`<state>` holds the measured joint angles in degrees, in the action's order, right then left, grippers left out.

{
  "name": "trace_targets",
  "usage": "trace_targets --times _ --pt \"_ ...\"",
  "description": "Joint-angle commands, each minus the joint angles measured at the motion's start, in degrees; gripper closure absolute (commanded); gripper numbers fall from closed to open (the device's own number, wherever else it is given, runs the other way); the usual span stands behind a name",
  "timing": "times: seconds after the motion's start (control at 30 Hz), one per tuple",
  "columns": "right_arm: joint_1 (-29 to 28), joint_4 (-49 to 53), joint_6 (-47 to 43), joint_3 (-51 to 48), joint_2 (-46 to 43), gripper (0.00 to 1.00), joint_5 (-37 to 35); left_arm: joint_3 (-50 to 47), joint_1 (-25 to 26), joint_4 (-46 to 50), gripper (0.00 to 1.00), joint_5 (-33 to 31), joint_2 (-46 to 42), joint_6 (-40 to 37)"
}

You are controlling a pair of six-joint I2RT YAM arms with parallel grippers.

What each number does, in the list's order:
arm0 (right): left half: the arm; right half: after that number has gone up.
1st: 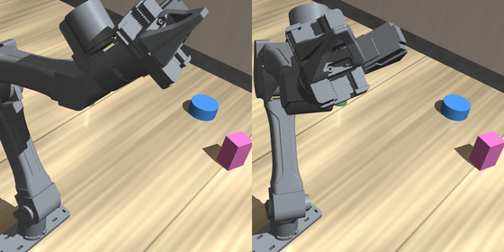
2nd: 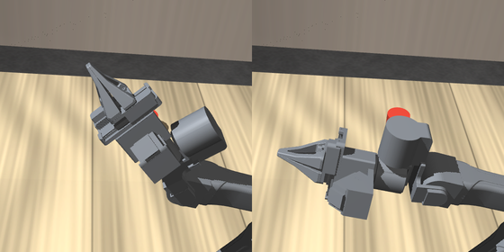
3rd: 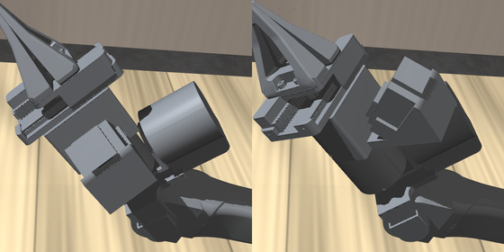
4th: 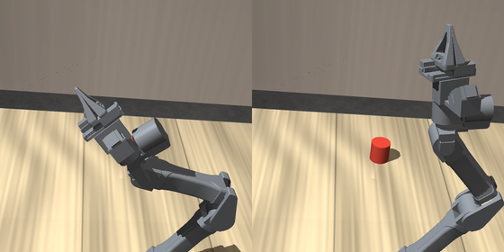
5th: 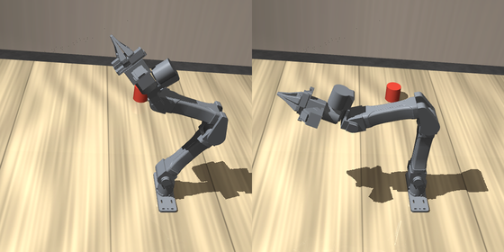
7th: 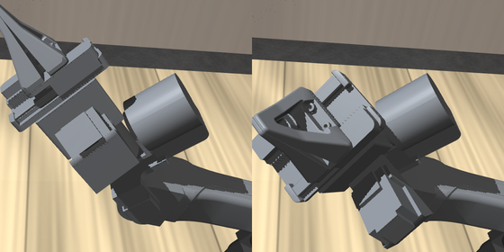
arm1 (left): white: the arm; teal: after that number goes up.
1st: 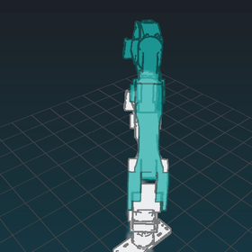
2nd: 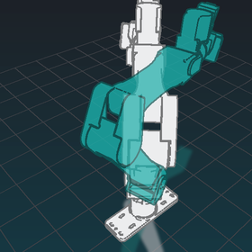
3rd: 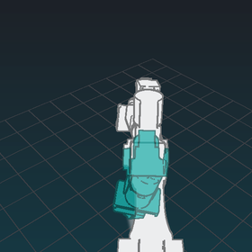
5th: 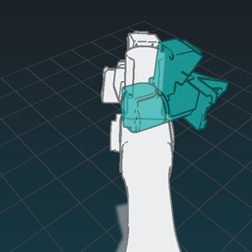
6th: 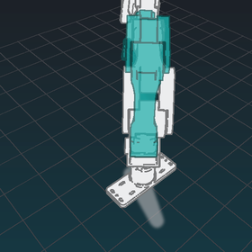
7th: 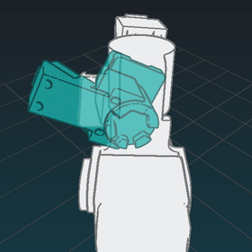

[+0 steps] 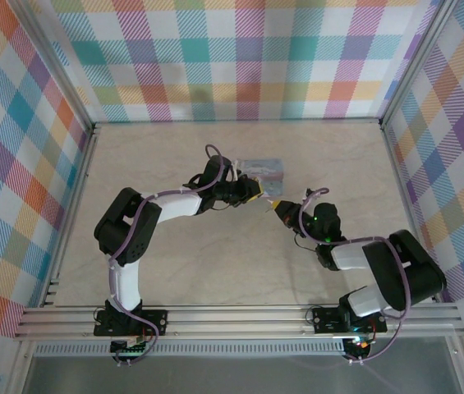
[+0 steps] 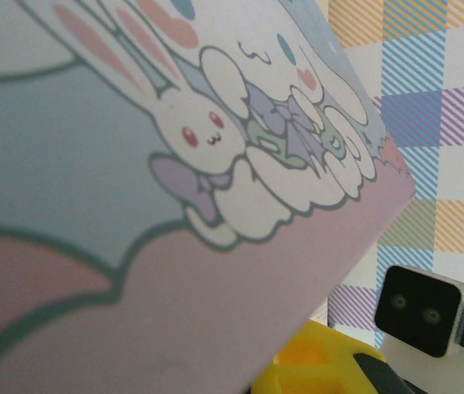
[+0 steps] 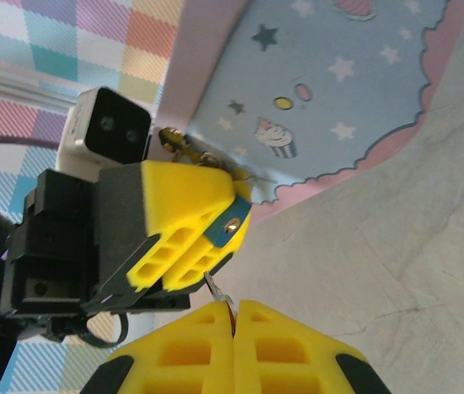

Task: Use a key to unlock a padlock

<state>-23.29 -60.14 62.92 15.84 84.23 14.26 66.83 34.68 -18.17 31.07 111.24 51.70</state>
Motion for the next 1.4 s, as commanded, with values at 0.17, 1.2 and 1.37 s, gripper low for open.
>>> trace_targets --times 0.17,1.2,1.37 --pt "-0.5 -13.1 3.9 3.1 9.1 1.0 -0.4 -1.3 -0.2 -7.1 1.0 2.6 -2.3 1.8" --pt "-1.4 -20.5 5.7 5.1 15.6 1.0 0.4 -2.2 -0.3 -10.6 1.0 3.7 -1.0 3.8" --pt "-1.6 -20.5 6.0 4.3 15.2 1.0 0.2 -2.4 -0.6 -11.9 1.0 3.6 -0.8 4.6"
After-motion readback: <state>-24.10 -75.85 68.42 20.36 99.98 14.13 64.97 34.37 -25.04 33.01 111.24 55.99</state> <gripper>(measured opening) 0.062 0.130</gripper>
